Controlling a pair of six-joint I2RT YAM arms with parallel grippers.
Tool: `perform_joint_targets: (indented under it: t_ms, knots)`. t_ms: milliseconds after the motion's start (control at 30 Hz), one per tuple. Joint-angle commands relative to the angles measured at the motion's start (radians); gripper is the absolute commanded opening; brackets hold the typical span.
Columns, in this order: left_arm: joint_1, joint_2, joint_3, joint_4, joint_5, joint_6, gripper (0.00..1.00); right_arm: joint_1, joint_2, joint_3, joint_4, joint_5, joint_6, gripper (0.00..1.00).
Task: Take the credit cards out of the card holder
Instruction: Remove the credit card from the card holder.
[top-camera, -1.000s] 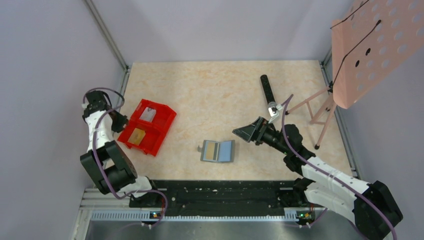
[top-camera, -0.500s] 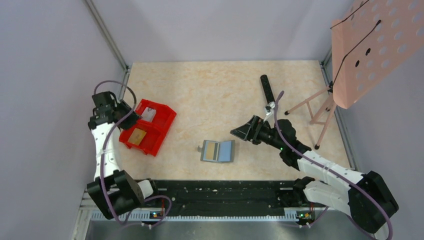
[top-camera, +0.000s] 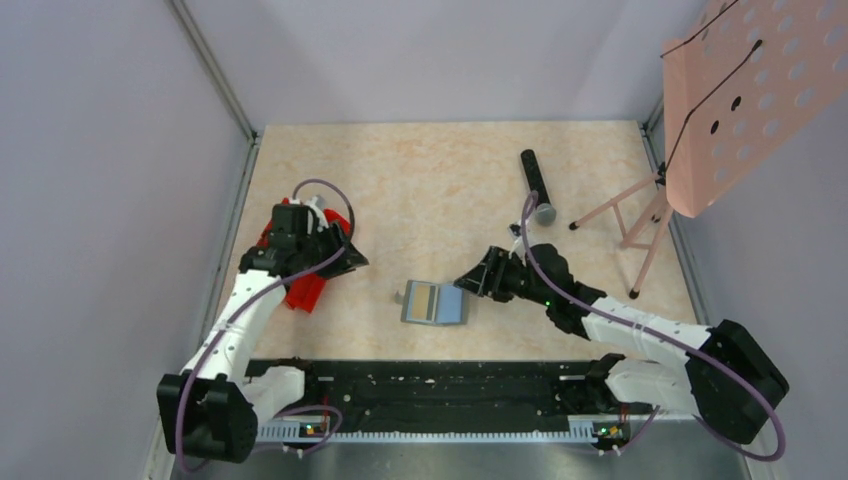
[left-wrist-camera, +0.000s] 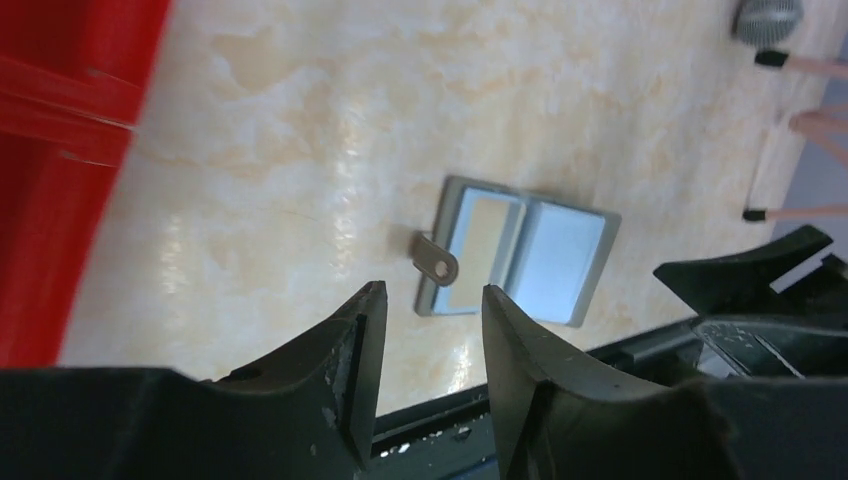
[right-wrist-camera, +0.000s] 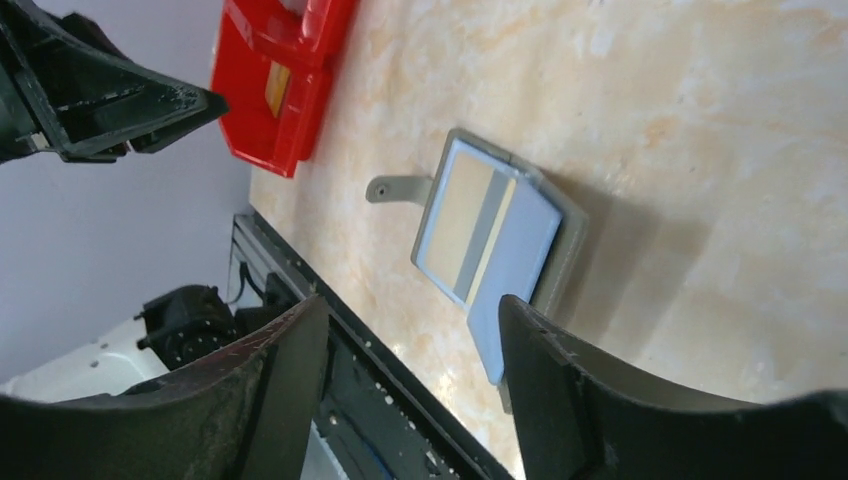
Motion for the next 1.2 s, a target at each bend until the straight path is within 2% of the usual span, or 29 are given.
perform_joint_targets:
  t_ms: [0, 100, 300, 633, 1167]
  knots:
    - [-0.118, 0.0, -0.076, 0.142, 0.054, -0.065, 0.46, 0.114, 0.039, 0.077, 0.007, 0.081, -0.015, 0.59]
    - [-0.19, 0.024, -0.124, 0.205, 0.042, -0.087, 0.47, 0.178, 0.096, 0.112, 0.014, 0.12, -0.006, 0.53]
    - [-0.262, 0.079, -0.205, 0.303, 0.039, -0.096, 0.5, 0.25, 0.207, 0.179, 0.019, 0.157, -0.008, 0.45]
    - [-0.305, 0.185, -0.256, 0.417, 0.061, -0.092, 0.53, 0.251, 0.326, 0.182, 0.013, 0.199, -0.038, 0.33]
    - [-0.341, 0.334, -0.304, 0.574, 0.093, -0.103, 0.53, 0.188, 0.346, 0.074, -0.032, 0.241, -0.057, 0.28]
